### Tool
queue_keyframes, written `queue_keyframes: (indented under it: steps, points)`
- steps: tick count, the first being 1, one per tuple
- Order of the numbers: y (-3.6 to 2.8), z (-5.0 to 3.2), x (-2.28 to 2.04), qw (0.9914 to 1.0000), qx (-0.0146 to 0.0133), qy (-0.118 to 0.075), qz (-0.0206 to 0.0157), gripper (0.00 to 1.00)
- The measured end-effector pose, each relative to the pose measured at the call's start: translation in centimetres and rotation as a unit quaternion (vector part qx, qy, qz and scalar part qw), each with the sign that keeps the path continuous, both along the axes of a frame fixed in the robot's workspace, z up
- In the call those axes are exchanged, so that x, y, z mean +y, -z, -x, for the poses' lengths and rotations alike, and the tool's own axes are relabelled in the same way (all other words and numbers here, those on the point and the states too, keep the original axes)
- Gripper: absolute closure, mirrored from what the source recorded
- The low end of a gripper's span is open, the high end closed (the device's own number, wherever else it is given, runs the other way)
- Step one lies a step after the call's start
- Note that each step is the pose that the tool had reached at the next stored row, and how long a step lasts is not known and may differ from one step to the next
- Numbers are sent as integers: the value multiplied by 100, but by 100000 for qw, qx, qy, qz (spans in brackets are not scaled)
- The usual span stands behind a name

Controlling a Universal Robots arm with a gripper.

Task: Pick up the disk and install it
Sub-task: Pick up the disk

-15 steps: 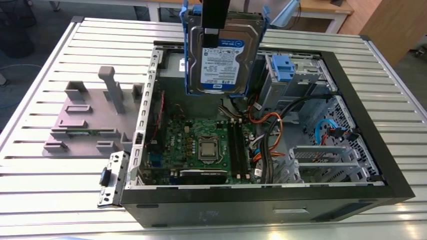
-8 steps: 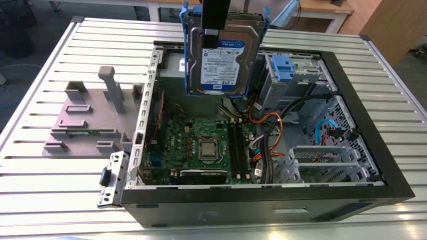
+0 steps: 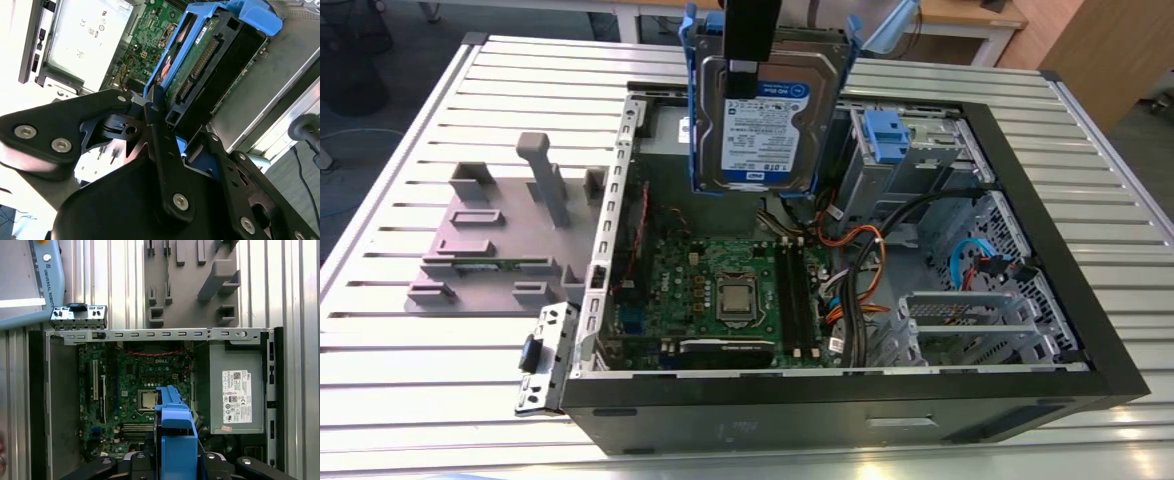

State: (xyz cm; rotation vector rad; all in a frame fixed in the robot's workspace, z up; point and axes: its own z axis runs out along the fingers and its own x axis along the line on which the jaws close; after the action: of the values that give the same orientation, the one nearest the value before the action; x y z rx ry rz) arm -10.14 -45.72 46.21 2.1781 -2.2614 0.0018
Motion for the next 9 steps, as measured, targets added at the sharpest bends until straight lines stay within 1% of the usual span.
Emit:
queue_keyframes:
  steps: [9]
  points:
    - [0, 0, -25, 100000, 2, -1, -1, 64]
